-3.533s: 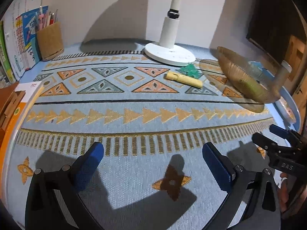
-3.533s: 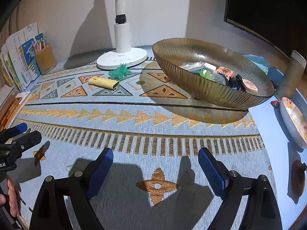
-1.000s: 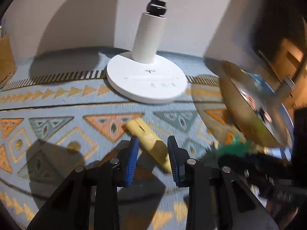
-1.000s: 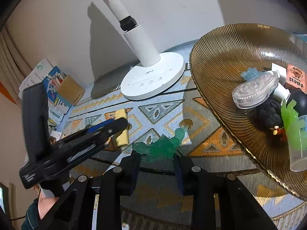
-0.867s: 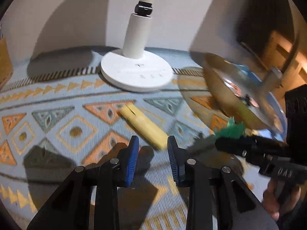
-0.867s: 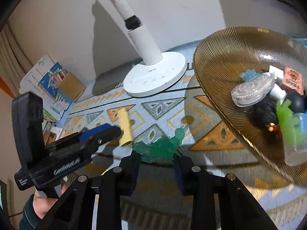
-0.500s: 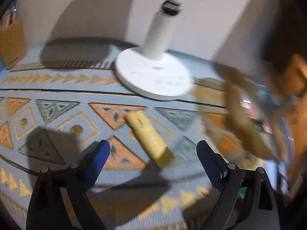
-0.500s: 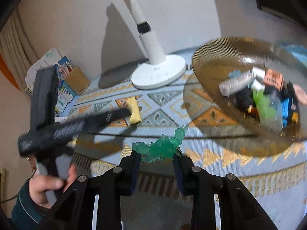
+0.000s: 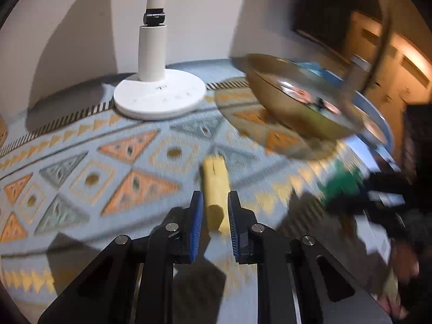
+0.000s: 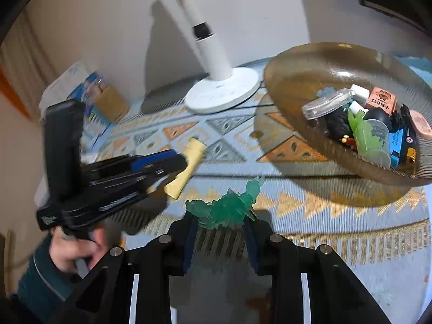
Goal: Organize rigid objects
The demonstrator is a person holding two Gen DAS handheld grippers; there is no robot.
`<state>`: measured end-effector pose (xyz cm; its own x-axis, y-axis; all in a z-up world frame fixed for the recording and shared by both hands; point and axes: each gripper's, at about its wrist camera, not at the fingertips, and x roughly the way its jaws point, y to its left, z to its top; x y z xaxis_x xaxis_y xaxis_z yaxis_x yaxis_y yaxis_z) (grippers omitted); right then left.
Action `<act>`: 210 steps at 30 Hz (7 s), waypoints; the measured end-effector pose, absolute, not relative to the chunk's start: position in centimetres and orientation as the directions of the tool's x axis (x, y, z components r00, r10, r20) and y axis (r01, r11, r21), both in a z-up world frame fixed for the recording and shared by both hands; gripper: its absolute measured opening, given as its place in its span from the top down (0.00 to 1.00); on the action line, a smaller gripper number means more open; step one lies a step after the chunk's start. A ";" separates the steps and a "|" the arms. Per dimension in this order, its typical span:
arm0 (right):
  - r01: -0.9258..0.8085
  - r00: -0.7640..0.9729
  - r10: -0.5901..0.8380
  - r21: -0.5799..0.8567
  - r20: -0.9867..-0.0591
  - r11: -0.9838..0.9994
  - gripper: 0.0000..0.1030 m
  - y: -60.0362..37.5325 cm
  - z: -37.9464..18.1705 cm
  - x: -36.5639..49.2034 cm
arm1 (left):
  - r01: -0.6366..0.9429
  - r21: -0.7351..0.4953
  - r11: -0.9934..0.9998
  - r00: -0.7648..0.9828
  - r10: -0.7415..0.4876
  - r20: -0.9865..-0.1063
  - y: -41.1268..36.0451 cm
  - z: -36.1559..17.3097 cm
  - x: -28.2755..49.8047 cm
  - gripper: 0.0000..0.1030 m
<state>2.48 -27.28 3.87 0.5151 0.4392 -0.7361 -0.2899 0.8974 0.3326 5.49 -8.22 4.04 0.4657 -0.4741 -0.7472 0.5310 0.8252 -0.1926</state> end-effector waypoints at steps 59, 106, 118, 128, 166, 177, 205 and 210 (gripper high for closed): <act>0.163 0.741 -0.019 0.152 -0.671 0.975 0.73 -47.4 13.4 7.8 | 0.559 -0.363 0.745 0.512 -0.655 -0.556 -26.3 14.1 13.7 0.80; -0.220 0.724 0.327 0.245 -0.608 0.944 0.40 -22.8 15.4 -3.2 | 0.133 -0.040 0.990 0.845 -0.134 -0.518 -4.5 17.7 -6.8 0.01; -0.141 0.672 0.124 0.038 -0.730 0.989 0.40 -22.0 2.5 1.4 | 0.044 0.036 0.998 0.756 -0.009 -0.654 -4.2 3.9 0.9 0.01; -0.069 0.643 0.055 0.014 -0.764 0.998 0.17 -22.5 1.8 2.7 | -0.016 -0.166 0.986 0.599 -0.123 -0.791 -1.3 0.9 3.2 0.01; -0.070 0.552 0.059 0.025 -0.832 0.997 0.00 -22.6 0.4 4.0 | -0.008 -0.014 1.000 0.558 -0.007 -0.830 -2.9 0.3 3.8 0.01; -0.069 0.552 0.059 0.025 -0.832 0.997 0.00 -22.6 0.4 4.0 | -0.008 -0.014 1.000 0.558 -0.007 -0.830 -2.9 0.3 3.8 0.01; -0.066 0.492 0.044 0.013 -0.870 0.998 0.00 -22.3 0.6 5.8 | -0.016 -0.003 1.000 0.554 0.007 -0.833 -2.9 0.3 4.1 0.00; -0.080 0.508 0.048 0.009 -0.860 0.997 0.00 -22.2 0.5 6.8 | -0.004 -0.008 1.000 0.570 -0.004 -0.822 -2.8 0.3 4.1 0.00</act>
<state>6.81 -22.24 0.48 0.5082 0.0485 -0.8599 -0.0802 0.9967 0.0088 4.12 -2.78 0.31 0.5695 -0.0041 -0.8220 -0.0037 1.0000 -0.0076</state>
